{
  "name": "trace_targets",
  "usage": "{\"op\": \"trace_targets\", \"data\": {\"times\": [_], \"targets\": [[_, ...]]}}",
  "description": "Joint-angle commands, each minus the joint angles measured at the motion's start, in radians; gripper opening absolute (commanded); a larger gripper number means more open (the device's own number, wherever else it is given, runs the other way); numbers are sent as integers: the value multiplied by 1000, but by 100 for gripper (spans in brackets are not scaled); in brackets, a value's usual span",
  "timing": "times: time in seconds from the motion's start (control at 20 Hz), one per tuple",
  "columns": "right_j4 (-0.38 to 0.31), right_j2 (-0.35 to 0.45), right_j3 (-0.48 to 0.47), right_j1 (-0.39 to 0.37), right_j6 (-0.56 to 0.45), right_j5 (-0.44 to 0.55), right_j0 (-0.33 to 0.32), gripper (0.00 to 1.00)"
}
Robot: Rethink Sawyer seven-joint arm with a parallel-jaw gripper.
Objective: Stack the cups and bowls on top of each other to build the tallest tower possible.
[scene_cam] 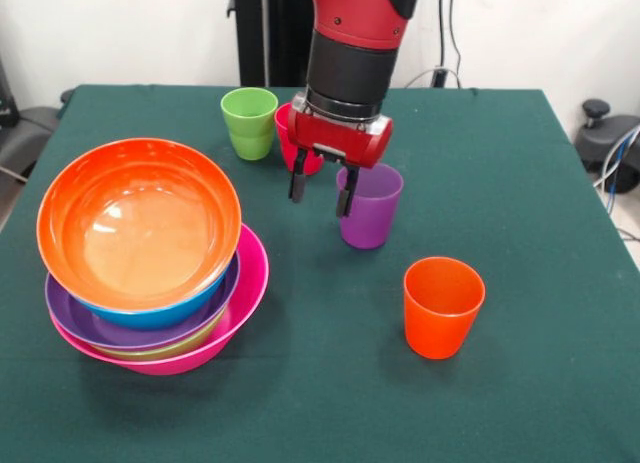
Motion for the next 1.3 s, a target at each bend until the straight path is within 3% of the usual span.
{"op": "trace_targets", "data": {"times": [0.05, 0.35, 0.7, 1.3], "targets": [[0, 38, -32, 80, 84, -25, 39, 100], [10, 35, -10, 66, 93, -31, 55, 100], [36, 75, 68, -67, 63, 56, 36, 100], [95, 102, 114, -183, 46, 153, 33, 100]]}}
